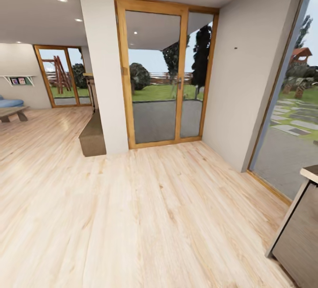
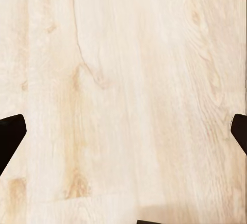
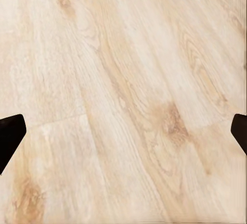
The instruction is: In the kitchen, take the Vidalia onion out of the sink, dice it on the chopping board with the paring knife, put the diced onion into the bowl on the countertop, then place both the paring knife and the chopping board into the sink.
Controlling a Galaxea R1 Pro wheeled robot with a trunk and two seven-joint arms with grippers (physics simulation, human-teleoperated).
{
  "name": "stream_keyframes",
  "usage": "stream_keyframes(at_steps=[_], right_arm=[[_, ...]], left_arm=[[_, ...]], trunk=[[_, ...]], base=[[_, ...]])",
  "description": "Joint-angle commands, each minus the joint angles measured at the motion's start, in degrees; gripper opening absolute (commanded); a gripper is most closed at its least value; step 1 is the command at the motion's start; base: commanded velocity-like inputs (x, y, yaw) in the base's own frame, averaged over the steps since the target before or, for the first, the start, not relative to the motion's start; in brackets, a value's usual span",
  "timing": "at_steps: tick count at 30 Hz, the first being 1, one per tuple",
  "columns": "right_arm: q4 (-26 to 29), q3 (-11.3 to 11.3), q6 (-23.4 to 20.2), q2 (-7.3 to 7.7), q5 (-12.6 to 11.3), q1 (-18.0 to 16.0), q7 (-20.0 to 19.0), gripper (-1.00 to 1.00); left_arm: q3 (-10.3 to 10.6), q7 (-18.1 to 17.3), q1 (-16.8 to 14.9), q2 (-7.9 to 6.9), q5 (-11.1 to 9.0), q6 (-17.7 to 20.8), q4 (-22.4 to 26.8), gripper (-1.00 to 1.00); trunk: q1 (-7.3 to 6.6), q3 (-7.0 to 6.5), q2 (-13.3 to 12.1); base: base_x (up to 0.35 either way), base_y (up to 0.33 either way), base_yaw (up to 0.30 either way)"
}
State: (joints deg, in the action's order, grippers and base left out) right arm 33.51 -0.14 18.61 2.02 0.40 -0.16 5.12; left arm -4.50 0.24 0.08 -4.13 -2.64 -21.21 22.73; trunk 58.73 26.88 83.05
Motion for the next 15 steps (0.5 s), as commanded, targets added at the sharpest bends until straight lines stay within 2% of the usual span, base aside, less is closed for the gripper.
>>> stream_keyframes(at_steps=[1,15], right_arm=[[0.0,0.0,0.1,0.00,0.0,0.0,0.2,1.00],[0.1,0.0,0.1,0.00,0.0,0.0,0.2,1.00]], left_arm=[[0.1,0.0,0.0,0.00,-0.3,-0.1,0.0,1.00],[0.0,0.0,0.0,0.00,-0.3,-0.1,0.0,1.00]], trunk=[[0.00,0.05,0.0],[0.00,0.05,0.0]], base=[[0.000,0.000,-0.246],[0.000,0.000,-0.246]])
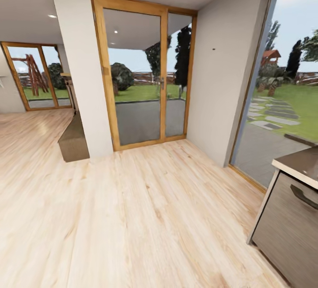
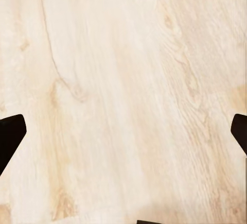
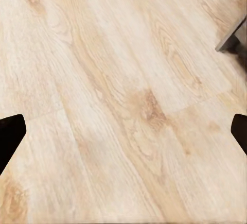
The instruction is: In the kitchen, take the Vidalia onion out of the sink, dice it on the chopping board with the paring knife, put the diced onion into the bowl on the countertop, then place both the paring knife and the chopping board into the sink.
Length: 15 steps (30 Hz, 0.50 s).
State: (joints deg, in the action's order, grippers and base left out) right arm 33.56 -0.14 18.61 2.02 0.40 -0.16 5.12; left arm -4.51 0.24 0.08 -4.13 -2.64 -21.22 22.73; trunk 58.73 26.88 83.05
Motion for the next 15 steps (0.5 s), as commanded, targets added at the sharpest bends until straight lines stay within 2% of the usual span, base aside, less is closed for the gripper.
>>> stream_keyframes(at_steps=[1,15], right_arm=[[0.0,0.0,0.1,0.00,0.0,0.0,0.2,1.00],[0.0,0.0,0.1,0.04,0.0,0.0,0.2,1.00]], left_arm=[[0.0,0.0,0.0,0.00,-0.3,-0.1,0.0,1.00],[0.1,0.0,0.0,-0.05,-0.2,-0.1,0.0,1.00]], trunk=[[0.00,0.05,0.0],[0.00,0.05,0.0]], base=[[0.000,0.000,-0.246],[0.000,0.000,-0.246]])
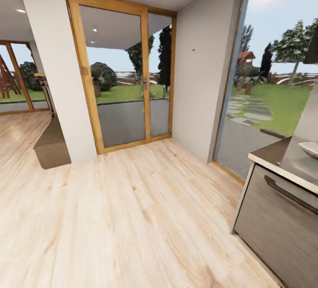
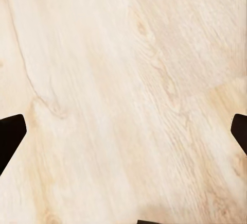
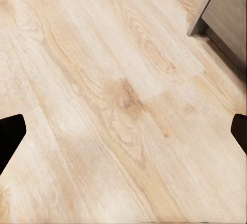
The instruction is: In the kitchen, take the Vidalia onion out of the sink, dice it on the chopping board with the paring knife, put the diced onion into the bowl on the countertop, then place both the paring knife and the chopping board into the sink.
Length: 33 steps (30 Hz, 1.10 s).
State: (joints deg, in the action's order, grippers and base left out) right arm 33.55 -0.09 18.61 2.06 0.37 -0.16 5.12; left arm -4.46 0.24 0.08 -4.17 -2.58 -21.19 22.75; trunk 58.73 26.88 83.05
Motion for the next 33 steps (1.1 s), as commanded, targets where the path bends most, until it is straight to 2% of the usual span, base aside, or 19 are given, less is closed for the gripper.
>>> stream_keyframes(at_steps=[1,5,8,10,11,13,16,21,33], right_arm=[[0.0,0.0,0.1,0.02,0.0,0.0,0.1,1.00],[0.0,0.0,0.1,-0.01,0.0,0.0,0.1,1.00],[0.0,0.0,0.1,0.01,0.1,0.0,0.1,1.00],[0.0,0.0,0.1,0.03,0.1,0.0,0.1,1.00],[0.0,0.0,0.1,0.04,0.1,0.0,0.1,1.00],[0.0,0.0,0.1,0.04,0.1,0.0,0.1,1.00],[0.0,0.0,0.1,0.04,0.0,0.0,0.1,1.00],[0.0,0.1,0.1,0.01,0.0,0.0,0.1,1.00],[-0.1,0.1,0.1,0.02,0.0,0.0,0.1,1.00]], left_arm=[[0.1,0.0,0.0,-0.05,-0.3,-0.1,0.0,1.00],[0.2,0.0,0.0,-0.19,-0.4,-0.1,-0.5,1.00],[0.2,0.0,0.0,-0.46,-0.3,0.0,-5.0,1.00],[0.2,0.0,0.0,-0.87,-0.3,0.0,-10.8,1.00],[0.3,0.0,0.0,-0.92,-0.3,0.1,-12.1,1.00],[0.4,-0.1,0.0,-0.30,-0.3,0.2,-20.2,1.00],[0.5,-0.1,0.0,0.84,-0.3,0.4,-24.8,1.00],[0.3,-0.1,0.0,1.47,-0.3,0.2,-26.2,1.00],[0.4,-0.1,0.0,1.43,-0.3,0.2,-26.2,1.00]], trunk=[[0.00,0.05,0.0],[0.00,0.05,0.0],[0.00,0.05,0.0],[0.00,0.05,0.0],[0.00,0.05,0.0],[0.00,0.05,0.0],[0.00,0.05,0.0],[0.00,0.05,0.0],[0.00,0.05,0.0]], base=[[0.000,0.000,-0.246],[0.000,0.000,-0.246],[0.000,0.000,-0.246],[0.000,0.000,-0.246],[0.000,0.000,-0.246],[0.000,0.000,-0.246],[0.000,0.000,-0.234],[0.000,0.000,-0.224],[0.000,0.000,-0.220]])
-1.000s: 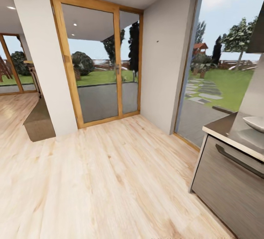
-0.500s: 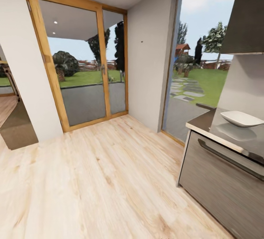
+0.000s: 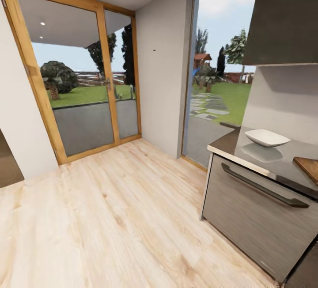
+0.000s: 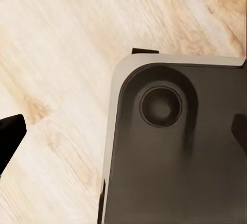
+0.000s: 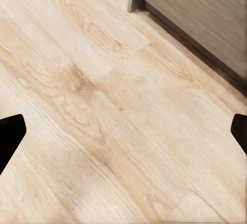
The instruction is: In the kitchen, take the Vidalia onion out of the sink, dice it on the chopping board with the paring knife, put the diced onion into the bowl on the countertop, then place both the paring knife and the chopping board into the sink.
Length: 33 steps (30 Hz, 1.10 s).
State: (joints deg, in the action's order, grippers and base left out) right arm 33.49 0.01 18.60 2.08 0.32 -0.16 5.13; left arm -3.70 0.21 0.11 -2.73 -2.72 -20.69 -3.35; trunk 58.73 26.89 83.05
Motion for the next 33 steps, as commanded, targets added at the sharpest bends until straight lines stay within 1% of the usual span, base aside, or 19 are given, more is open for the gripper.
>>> stream_keyframes(at_steps=[1,11,33], right_arm=[[0.0,-0.1,0.1,-0.02,0.0,0.0,0.1,1.00],[-0.9,-0.1,0.1,-0.14,0.0,0.0,0.1,1.00],[-1.0,0.0,0.1,-0.15,0.1,0.0,0.2,1.00]], left_arm=[[-0.4,-0.1,0.0,0.00,-0.1,-0.3,0.0,1.00],[-0.3,0.0,0.0,0.01,-0.1,-0.3,-0.1,1.00],[-0.3,-0.1,0.0,0.01,-0.1,-0.3,0.0,1.00]], trunk=[[0.00,0.04,0.0],[0.00,0.04,0.0],[0.00,0.04,0.0]], base=[[0.000,0.000,-0.220],[0.000,0.000,-0.220],[0.000,0.000,-0.220]])
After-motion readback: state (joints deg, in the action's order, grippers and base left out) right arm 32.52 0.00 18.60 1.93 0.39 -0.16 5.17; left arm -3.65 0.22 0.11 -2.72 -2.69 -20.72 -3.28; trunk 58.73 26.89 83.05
